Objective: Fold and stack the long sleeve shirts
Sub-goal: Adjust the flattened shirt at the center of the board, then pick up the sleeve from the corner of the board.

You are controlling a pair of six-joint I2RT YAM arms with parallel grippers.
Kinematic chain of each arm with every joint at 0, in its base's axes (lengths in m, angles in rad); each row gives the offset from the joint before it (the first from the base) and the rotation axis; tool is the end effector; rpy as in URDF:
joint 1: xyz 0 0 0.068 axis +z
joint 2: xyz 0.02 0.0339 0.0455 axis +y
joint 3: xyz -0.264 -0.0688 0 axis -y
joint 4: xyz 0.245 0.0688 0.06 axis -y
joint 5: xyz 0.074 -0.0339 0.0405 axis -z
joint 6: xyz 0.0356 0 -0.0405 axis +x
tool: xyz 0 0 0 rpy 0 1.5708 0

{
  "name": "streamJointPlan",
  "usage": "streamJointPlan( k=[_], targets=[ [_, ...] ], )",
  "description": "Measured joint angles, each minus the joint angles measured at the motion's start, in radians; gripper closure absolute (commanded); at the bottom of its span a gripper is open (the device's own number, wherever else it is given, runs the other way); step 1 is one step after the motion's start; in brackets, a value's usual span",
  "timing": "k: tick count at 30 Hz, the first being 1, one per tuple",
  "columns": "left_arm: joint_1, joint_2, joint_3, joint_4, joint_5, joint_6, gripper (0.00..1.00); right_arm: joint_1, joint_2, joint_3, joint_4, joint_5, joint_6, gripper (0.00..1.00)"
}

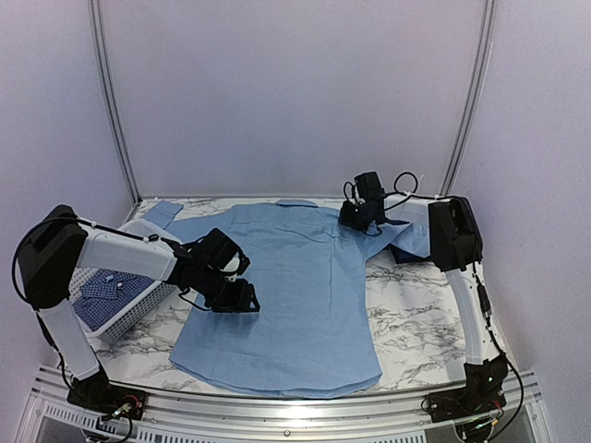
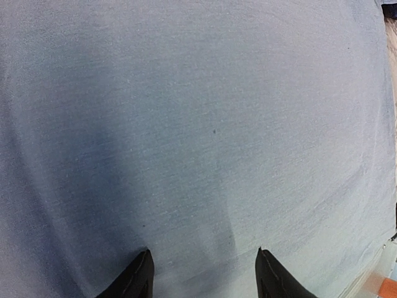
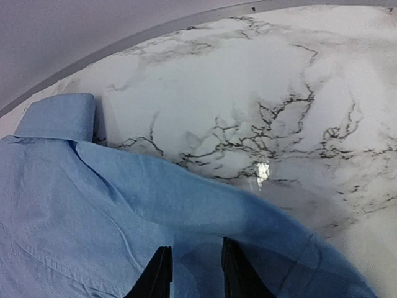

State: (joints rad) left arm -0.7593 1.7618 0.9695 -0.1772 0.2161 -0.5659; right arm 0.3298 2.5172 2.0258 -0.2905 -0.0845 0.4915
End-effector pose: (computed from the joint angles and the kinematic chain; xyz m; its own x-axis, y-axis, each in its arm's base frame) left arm 0.2460 -0.2440 0.1507 -0.9126 0.1441 -0.3827 0.3212 0.8319 -0.4526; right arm 0.5252 0.1830 0.1280 -0.7668 0.2346 -0.5975 -0.0198 0.9217 0.3873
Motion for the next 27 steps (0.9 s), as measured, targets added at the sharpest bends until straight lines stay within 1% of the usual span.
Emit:
streamJointPlan(
  k=[6, 8, 11, 13, 16, 19, 23, 27],
  targets=[
    [0.0, 0.009, 0.017, -0.012, 0.0, -0.003, 0.41, -0.02, -0.065, -0.006, -0.071, 0.0, -0.034, 0.59],
    [-0.001, 0.01, 0.019, -0.014, 0.0, -0.003, 0.41, -0.021, -0.119, -0.018, -0.093, 0.014, -0.053, 0.57],
    [-0.001, 0.013, 0.033, -0.025, 0.0, -0.003, 0.41, -0.023, -0.258, -0.071, -0.117, 0.063, -0.086, 0.53],
    [-0.001, 0.013, 0.045, -0.032, 0.0, -0.003, 0.41, -0.026, -0.359, -0.125, -0.121, 0.106, -0.105, 0.5],
    [-0.001, 0.013, 0.064, -0.033, 0.003, -0.003, 0.41, -0.043, -0.537, -0.253, -0.112, 0.171, -0.127, 0.48],
    [-0.001, 0.013, 0.083, -0.034, 0.011, -0.003, 0.41, -0.083, -0.674, -0.39, -0.101, 0.22, -0.131, 0.47],
    [-0.001, 0.012, 0.095, -0.034, 0.019, -0.003, 0.4, -0.171, -0.794, -0.576, -0.089, 0.257, -0.13, 0.45],
    [-0.001, 0.011, 0.096, -0.034, 0.02, -0.003, 0.39, -0.254, -0.856, -0.711, -0.081, 0.282, -0.13, 0.41]
  ],
)
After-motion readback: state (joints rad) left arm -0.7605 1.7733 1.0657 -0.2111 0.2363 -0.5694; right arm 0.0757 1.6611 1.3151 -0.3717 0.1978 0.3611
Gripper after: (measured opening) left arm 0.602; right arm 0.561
